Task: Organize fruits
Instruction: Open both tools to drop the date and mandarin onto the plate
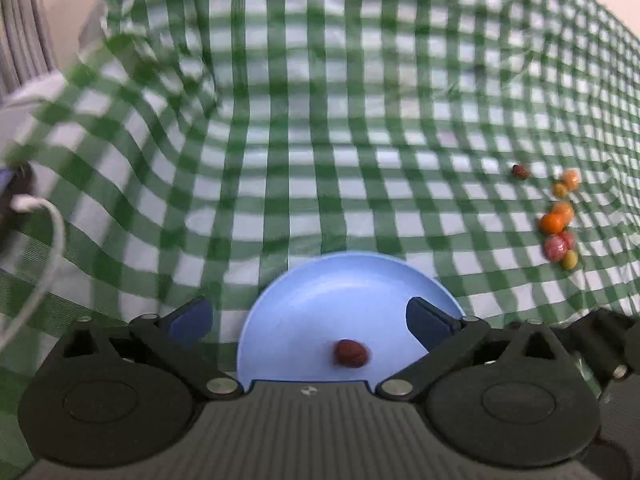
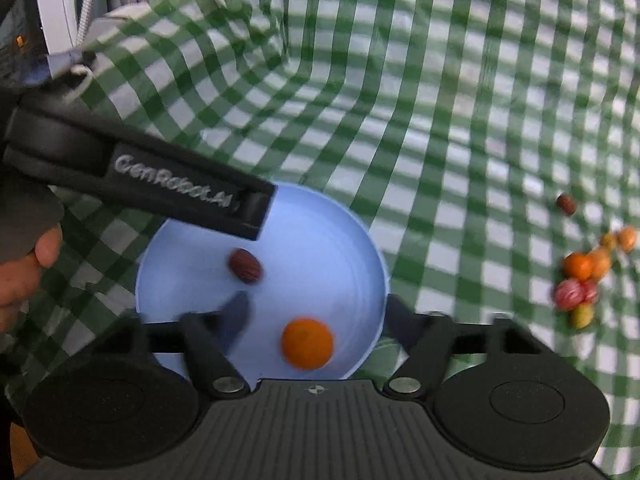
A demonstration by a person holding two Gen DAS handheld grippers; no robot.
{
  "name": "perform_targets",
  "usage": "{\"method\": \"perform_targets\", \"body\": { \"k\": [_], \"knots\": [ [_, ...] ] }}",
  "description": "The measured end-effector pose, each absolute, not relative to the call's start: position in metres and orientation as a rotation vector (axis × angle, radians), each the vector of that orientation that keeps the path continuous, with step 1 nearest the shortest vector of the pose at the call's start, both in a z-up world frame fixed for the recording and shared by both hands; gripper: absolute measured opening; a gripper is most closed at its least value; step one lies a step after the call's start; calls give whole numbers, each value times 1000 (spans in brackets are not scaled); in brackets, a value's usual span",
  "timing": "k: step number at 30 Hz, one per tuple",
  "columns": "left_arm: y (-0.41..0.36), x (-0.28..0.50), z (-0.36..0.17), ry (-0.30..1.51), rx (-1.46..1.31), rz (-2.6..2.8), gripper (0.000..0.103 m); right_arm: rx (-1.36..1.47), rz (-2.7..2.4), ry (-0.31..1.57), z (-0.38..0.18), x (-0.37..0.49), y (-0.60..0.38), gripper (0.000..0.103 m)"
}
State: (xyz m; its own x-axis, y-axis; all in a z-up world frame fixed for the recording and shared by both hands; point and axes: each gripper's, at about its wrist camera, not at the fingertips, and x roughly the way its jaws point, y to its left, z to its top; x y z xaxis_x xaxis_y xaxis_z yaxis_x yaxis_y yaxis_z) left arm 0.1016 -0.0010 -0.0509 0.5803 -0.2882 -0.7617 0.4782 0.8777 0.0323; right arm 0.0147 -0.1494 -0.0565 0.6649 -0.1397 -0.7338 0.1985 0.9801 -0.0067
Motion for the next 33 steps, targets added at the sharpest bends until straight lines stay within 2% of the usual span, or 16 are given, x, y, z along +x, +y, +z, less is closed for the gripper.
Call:
{"method": "perform_targets", "body": {
  "k": [2, 6, 14, 33],
  "knots": [
    [4, 88, -42, 864, 279, -440, 103, 63, -201, 817, -43, -2, -146, 100],
    [30, 42, -24, 837, 275, -418, 103, 86, -197, 848, -27, -42, -136, 102],
    [61, -29, -20, 853, 339, -321, 103, 111, -206, 854, -15, -96, -105, 102],
    [68, -77, 17, 747, 338, -351, 103, 39, -236, 716, 16, -133, -80, 102]
  ]
}}
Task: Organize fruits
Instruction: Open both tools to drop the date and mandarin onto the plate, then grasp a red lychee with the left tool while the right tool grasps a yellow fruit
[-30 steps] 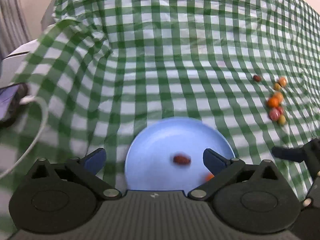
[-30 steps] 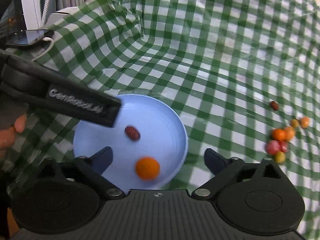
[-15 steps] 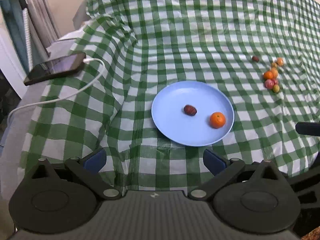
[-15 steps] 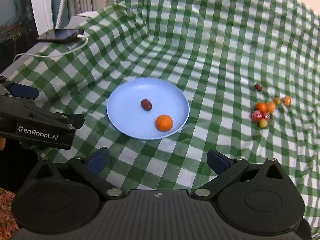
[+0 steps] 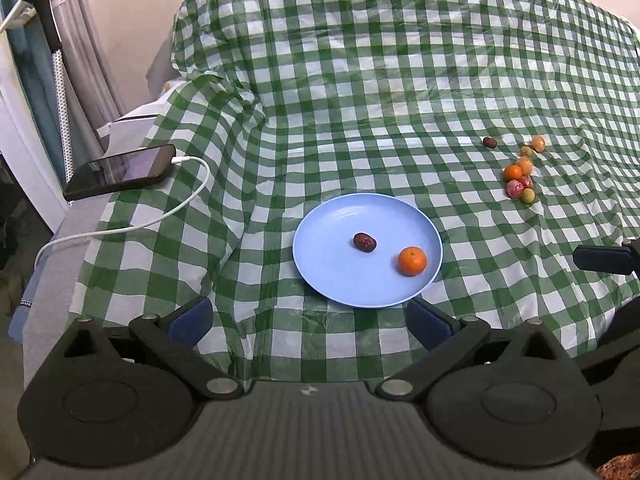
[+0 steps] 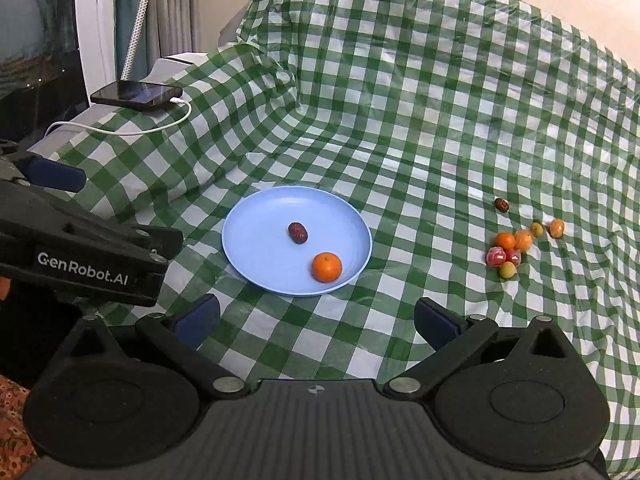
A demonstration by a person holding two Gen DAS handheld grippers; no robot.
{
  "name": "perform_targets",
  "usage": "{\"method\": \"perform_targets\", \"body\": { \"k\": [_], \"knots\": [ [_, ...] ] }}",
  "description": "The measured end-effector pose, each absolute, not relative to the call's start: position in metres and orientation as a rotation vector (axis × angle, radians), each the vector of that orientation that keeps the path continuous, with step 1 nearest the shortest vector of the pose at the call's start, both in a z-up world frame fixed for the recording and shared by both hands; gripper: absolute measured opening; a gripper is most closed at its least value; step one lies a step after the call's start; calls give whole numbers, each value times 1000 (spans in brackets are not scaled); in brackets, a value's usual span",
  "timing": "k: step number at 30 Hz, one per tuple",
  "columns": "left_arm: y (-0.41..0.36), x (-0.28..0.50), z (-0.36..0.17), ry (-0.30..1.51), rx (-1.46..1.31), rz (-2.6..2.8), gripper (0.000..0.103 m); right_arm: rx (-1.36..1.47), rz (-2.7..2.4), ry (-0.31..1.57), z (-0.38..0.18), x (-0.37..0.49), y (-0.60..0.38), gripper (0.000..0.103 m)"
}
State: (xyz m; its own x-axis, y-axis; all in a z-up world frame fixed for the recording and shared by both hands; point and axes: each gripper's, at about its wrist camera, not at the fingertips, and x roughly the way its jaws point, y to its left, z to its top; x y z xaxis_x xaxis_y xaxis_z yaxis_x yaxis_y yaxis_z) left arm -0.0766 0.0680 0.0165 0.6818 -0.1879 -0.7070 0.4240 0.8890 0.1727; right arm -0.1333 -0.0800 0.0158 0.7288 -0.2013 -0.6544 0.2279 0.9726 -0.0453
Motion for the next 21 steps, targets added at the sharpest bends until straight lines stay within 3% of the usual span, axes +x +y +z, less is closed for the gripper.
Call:
{"method": "perform_targets", "body": {
  "k": [21],
  "knots": [
    [68, -70, 16, 782, 345, -347, 103, 57, -220, 727, 11, -128, -81, 102]
  ]
}}
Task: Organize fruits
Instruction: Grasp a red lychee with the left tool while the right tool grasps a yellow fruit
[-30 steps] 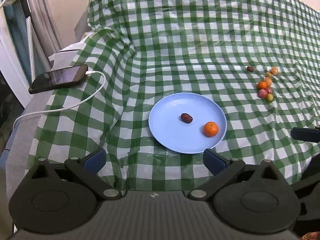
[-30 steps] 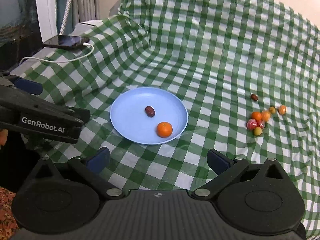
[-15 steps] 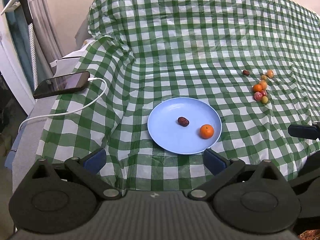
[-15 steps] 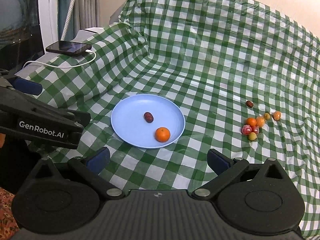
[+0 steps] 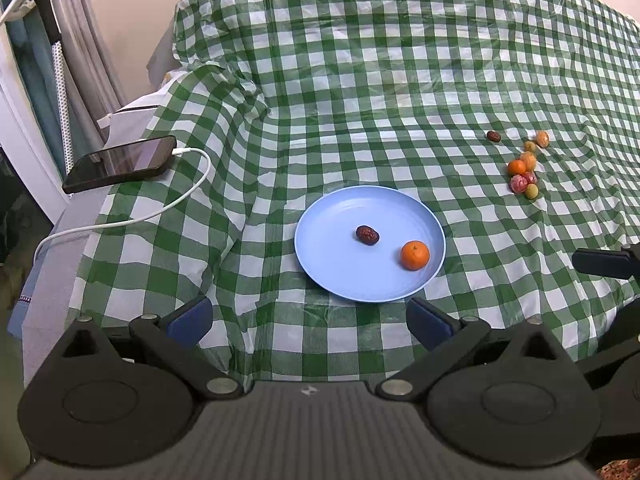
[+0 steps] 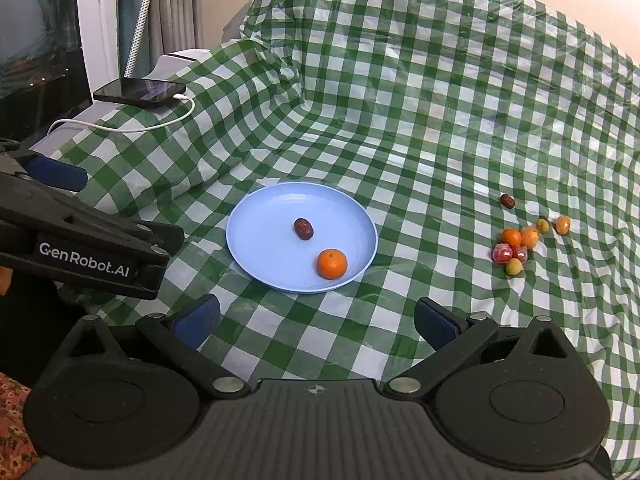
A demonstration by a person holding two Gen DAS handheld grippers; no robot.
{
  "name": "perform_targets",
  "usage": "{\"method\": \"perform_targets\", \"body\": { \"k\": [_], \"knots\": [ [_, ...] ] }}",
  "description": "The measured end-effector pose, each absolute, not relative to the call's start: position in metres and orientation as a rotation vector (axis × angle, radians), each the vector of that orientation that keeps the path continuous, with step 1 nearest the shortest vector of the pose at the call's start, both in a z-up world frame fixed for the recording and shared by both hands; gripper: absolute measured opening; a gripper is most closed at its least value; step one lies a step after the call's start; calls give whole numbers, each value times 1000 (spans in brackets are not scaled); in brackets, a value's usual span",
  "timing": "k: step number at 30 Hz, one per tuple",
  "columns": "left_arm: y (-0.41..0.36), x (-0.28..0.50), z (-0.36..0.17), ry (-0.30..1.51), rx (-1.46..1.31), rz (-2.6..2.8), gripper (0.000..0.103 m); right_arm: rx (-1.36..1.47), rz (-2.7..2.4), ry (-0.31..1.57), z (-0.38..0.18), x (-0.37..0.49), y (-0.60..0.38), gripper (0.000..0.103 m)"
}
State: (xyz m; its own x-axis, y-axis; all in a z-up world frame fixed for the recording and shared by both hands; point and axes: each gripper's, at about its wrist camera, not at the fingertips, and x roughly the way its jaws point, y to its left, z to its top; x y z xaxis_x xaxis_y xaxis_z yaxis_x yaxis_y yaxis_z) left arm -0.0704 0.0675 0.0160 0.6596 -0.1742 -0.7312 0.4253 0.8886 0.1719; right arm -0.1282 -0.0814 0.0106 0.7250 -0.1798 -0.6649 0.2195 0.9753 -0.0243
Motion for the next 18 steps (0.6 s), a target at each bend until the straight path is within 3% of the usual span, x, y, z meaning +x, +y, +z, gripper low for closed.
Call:
{"method": "perform_targets", "body": {
  "k": [9, 18],
  "knots": [
    [46, -41, 26, 824, 355, -335, 103, 127, -501, 652, 3, -123, -159, 102],
    [15, -26, 27, 842, 388, -347, 103, 176, -747, 659, -56, -118, -291, 102]
  ]
}}
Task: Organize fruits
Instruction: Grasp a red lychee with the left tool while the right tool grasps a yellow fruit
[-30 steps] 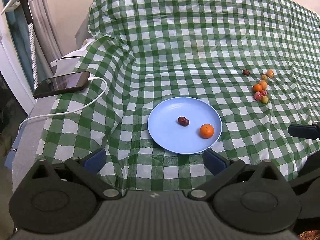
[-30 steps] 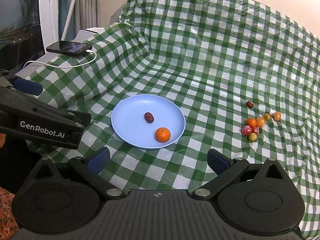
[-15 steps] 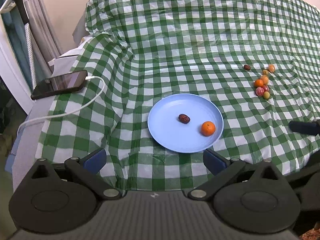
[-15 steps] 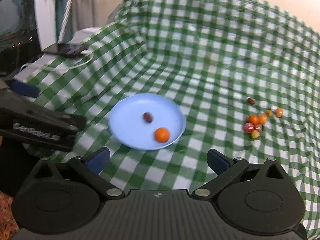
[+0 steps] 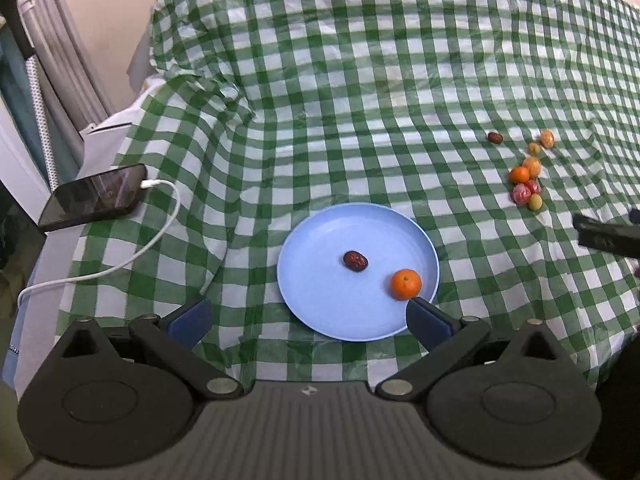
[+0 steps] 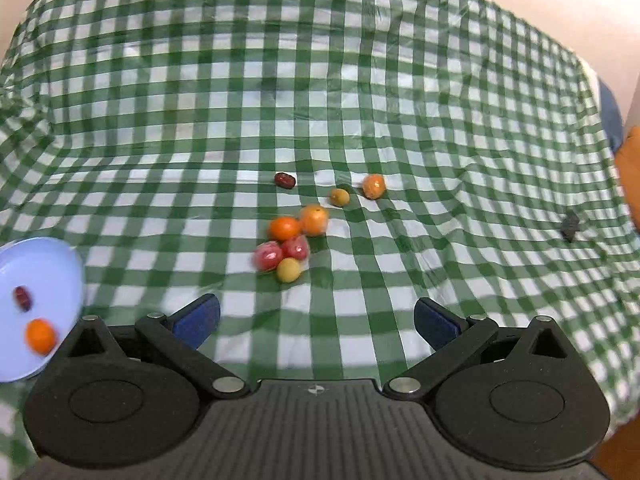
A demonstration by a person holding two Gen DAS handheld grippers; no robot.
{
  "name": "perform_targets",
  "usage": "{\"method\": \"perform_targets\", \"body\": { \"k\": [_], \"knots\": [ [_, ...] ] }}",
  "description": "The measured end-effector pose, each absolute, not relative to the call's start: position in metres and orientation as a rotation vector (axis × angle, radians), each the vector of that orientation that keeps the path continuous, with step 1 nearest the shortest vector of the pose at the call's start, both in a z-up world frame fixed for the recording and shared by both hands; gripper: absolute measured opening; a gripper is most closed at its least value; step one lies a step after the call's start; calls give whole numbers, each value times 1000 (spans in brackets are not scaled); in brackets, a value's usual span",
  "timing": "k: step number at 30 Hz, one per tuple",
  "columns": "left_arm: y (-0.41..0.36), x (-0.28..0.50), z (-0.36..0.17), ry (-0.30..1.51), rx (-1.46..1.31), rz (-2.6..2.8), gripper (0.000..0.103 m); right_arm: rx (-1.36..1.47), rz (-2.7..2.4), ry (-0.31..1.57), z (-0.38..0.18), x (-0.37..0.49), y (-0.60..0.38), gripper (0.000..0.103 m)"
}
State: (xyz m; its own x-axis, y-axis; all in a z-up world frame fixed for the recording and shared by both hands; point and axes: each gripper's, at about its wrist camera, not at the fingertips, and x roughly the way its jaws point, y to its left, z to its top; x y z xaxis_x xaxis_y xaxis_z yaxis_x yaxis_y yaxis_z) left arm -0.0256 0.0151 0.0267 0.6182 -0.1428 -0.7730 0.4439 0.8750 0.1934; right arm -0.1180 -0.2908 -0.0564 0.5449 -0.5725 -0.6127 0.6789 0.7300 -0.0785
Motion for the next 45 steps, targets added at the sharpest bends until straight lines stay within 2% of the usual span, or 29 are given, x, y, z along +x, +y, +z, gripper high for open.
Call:
{"method": "perform_targets", "body": {
  "k": [11, 18, 21, 24, 27, 28, 34, 42, 43, 45],
  "knots": [
    [-46, 19, -1, 963, 455, -356, 103, 216, -715, 691, -145, -50, -372, 102],
    [-120, 60, -32, 972, 469, -447, 103, 211, -716, 626, -169, -44, -400, 101],
    [-165, 71, -48, 954, 481, -518, 103, 195, -824, 615, -169, -54, -419, 92],
    [-210, 78, -65, 939, 474, -603, 103, 305, -795, 603, -170, -68, -437, 85],
    [-253, 81, -86, 950, 471, -684, 103, 292, -763, 607, -165, -71, -436, 67],
    [-265, 81, -93, 958, 469, -712, 103, 289, -768, 604, -165, -72, -437, 55],
    [-327, 88, -138, 984, 499, -788, 102, 346, -809, 575, -167, -68, -461, 55],
    [-339, 109, -154, 1020, 471, -739, 102, 301, -811, 579, -166, -62, -462, 57],
    [-340, 111, -154, 1026, 458, -737, 101, 298, -812, 580, -166, -62, -461, 57],
    [-342, 115, -153, 1051, 432, -766, 84, 299, -812, 578, -166, -63, -463, 57]
  ]
}}
